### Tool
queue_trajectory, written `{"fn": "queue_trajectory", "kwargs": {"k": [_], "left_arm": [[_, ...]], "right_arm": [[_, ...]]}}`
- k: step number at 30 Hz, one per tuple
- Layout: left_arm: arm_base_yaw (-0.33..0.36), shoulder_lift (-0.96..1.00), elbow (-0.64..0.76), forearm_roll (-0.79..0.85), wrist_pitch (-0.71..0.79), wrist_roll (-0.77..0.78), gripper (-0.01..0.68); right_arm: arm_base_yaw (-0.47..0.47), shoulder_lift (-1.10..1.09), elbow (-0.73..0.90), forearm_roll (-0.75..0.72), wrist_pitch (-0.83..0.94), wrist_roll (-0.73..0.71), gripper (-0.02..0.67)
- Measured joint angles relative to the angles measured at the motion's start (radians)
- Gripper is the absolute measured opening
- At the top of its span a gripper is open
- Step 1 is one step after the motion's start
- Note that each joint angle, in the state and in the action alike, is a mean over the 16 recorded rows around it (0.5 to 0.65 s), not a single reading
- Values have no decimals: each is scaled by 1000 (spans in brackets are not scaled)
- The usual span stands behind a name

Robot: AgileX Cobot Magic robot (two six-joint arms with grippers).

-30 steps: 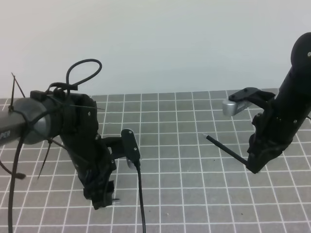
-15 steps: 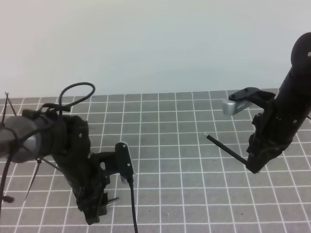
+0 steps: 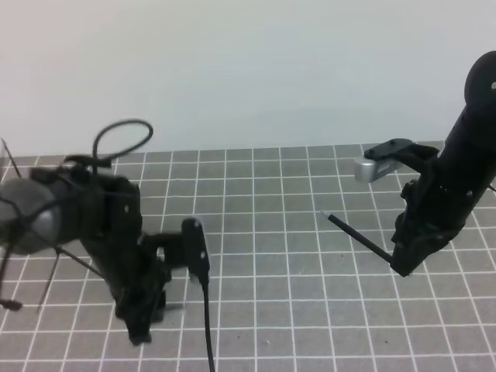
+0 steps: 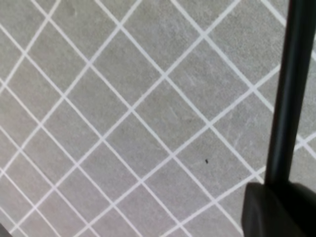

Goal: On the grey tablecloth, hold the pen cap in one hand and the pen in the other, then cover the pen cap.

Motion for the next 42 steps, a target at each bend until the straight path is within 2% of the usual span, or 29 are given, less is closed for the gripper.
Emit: {"fn": "queue_trajectory", "kwargs": {"k": [7,18,23,30,36,42], "left_arm": [[0,-127,-23,94,-19,9,69],[-31,-341,5,196,-105,22,73],[-94,-434,82,234,-177,23,73],[-232,-566,243,299,-295,15,73],[-340,-661,365,321,-371,0,72],[-407,-717,429,325,-448,-30,72]], "right_arm": [[51,-69,2,8,0,45,66],[238,-306,145,-42,0,137,66],[292,-419,261,-37,0,150,66],[309,-514,398,18,0,153,66],[310,-536,461,94,0,157,66],[316,-533,484,158,0,155,66]]}}
